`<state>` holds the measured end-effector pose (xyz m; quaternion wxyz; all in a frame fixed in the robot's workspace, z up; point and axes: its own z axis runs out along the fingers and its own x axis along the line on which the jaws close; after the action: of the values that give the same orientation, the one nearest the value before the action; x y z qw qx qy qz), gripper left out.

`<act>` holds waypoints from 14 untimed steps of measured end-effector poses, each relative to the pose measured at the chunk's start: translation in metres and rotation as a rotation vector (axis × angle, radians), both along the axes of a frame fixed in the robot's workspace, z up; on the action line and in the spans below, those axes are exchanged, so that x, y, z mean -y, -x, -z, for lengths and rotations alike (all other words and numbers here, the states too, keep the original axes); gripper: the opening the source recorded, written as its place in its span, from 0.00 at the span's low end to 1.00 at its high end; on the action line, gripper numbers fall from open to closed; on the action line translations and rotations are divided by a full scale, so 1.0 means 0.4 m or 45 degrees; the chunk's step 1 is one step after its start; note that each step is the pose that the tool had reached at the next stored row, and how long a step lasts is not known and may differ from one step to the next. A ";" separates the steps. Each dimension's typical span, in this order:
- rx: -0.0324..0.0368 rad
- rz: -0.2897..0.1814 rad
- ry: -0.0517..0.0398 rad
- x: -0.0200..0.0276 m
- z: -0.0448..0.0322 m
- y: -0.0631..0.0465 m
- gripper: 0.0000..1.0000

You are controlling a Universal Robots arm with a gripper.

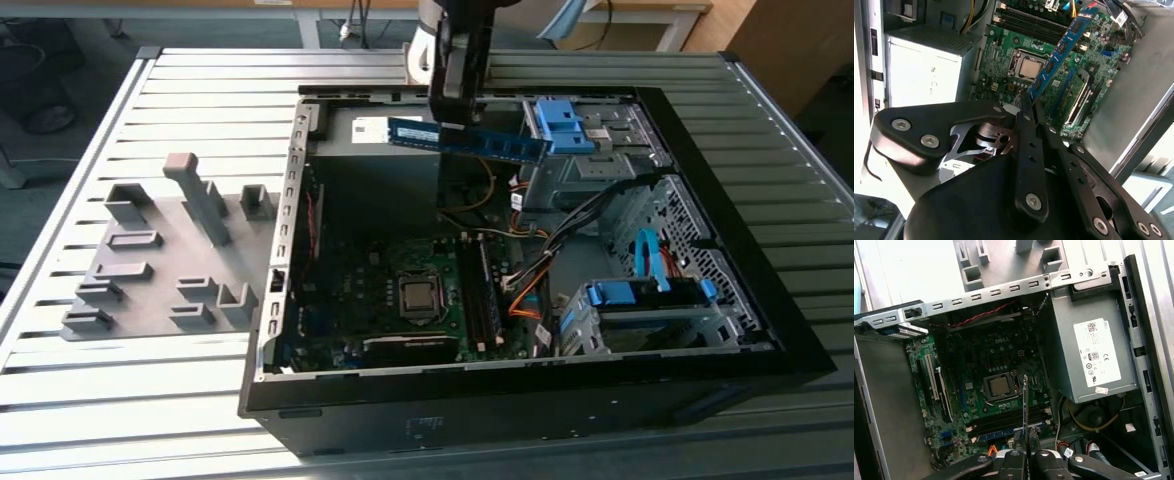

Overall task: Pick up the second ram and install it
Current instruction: 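Insert the second ram into the second slot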

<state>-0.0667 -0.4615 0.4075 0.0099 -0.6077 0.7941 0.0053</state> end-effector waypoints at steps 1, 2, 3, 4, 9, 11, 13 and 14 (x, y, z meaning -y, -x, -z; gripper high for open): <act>0.0000 0.013 0.000 0.000 0.000 0.000 0.14; 0.0000 0.028 0.000 0.000 0.000 0.000 0.14; -0.0001 0.042 0.000 0.000 0.000 0.000 0.14; -0.0001 0.056 0.000 0.000 0.000 0.000 0.14; 0.0000 0.122 0.000 0.000 0.001 0.000 0.14; -0.0001 0.149 0.000 0.000 0.001 0.000 0.14; 0.0000 0.176 0.000 0.000 0.001 0.000 0.14; 0.0000 0.192 0.000 0.000 0.001 0.000 0.14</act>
<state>-0.0667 -0.4615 0.4071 0.0102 -0.5462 0.8376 0.0046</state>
